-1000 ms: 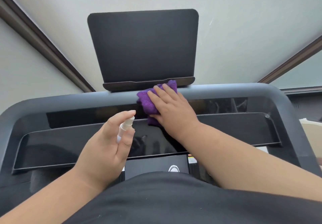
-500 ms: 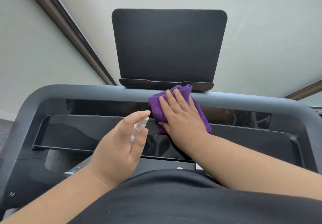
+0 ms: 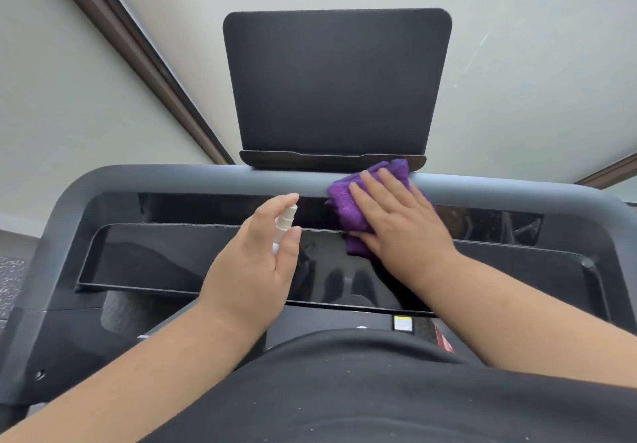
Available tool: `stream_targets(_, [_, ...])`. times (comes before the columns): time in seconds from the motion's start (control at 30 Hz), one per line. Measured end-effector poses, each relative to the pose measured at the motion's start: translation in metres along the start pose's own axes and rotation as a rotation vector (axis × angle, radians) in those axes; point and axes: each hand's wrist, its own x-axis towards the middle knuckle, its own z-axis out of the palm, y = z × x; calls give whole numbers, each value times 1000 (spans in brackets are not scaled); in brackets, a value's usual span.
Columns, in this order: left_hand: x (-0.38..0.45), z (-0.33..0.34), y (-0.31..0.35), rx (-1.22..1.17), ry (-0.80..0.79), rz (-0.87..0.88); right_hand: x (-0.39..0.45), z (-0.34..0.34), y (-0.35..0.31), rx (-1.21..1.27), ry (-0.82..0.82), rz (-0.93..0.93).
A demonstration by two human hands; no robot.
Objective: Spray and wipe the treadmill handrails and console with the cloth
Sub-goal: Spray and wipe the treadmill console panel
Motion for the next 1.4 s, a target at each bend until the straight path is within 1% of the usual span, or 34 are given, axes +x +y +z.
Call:
stream_targets(0.13, [11, 10, 1, 25, -6, 12, -34, -7, 38, -4, 34, 126])
stream_targets(0.2, [13, 15, -1, 38, 3, 12, -41, -7, 46, 35, 77, 133])
stream_targets(0.3, [18, 19, -11, 56, 16, -38, -38, -11, 41, 113, 178, 101])
stream_targets(0.33, [21, 19, -15, 69, 15, -55, -34, -13, 34, 138, 203, 53])
stream_targets(0.4, [32, 18, -22, 122, 30, -61, -27, -14, 12, 198, 201, -110])
stream_targets(0.5, [50, 20, -29, 238, 45, -15, -26, -6, -26, 241, 75, -328])
stream_targets(0.57, [60, 24, -31, 282, 25, 14, -28, 2, -40, 212, 1, -392])
stream_targets(0.6, [65, 26, -31, 289, 10, 17, -29, 5, -42, 201, -12, -394])
stream_targets(0.83, [91, 43, -25, 413, -65, 55, -32, 12, -35, 204, 41, -376])
stream_targets(0.9, [90, 46, -23, 421, -54, 78, -34, 10, -35, 213, 28, -369])
stream_targets(1.0, [84, 41, -29, 456, 4, 100, -35, 7, -32, 217, 9, -362])
stream_targets(1.07, [82, 31, -39, 461, 25, 63, -36, 6, -31, 221, 4, -368])
stream_targets(1.17, [84, 18, -52, 480, 2, -25, -35, 4, -29, 242, 9, -369])
stream_targets(1.4, [89, 21, -51, 482, -38, -48, -34, 4, -30, 262, -8, -363])
